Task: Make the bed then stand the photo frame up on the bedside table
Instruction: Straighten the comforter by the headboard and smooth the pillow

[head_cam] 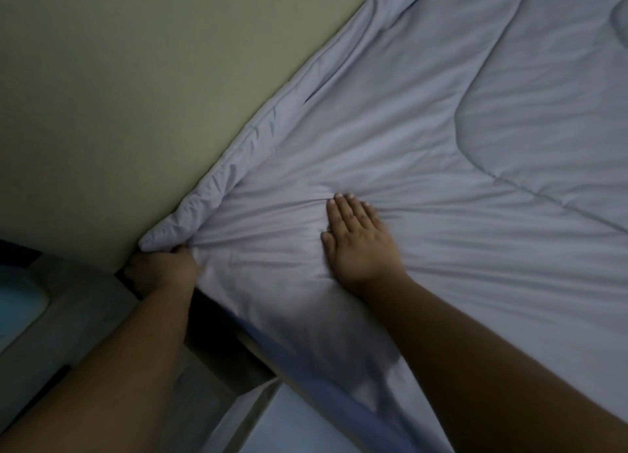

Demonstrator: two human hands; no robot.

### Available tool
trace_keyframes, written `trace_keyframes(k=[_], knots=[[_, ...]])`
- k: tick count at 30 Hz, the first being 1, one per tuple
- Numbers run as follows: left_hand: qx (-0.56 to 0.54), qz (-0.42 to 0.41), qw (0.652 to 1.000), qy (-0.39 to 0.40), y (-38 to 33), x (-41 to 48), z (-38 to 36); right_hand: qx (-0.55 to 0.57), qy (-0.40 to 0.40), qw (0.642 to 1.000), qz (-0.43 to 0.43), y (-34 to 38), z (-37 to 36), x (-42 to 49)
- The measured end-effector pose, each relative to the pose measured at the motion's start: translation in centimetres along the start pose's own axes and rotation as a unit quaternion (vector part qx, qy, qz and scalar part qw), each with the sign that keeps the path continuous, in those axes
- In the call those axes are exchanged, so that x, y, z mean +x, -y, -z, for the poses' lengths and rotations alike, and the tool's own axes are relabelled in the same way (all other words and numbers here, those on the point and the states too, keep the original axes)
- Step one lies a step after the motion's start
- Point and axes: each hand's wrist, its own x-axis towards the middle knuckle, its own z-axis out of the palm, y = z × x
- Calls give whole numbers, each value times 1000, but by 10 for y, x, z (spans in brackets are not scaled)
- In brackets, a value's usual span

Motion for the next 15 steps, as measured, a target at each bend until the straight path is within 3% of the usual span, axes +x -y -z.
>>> trace_keyframes(k=[2, 4, 11, 15], knots=[[-56, -2, 997, -54, -8, -28, 5, 19, 45, 999, 14, -2, 11, 0], [-74, -74, 990, -92, -21, -56, 2, 37, 52, 997, 44, -12, 23, -1], [58, -343, 936, -56, -110, -168, 6, 39, 33, 999, 16, -89, 96, -25], [82, -416, 905, -38, -166, -250, 13, 36, 13, 999, -20, -159, 151, -56]])
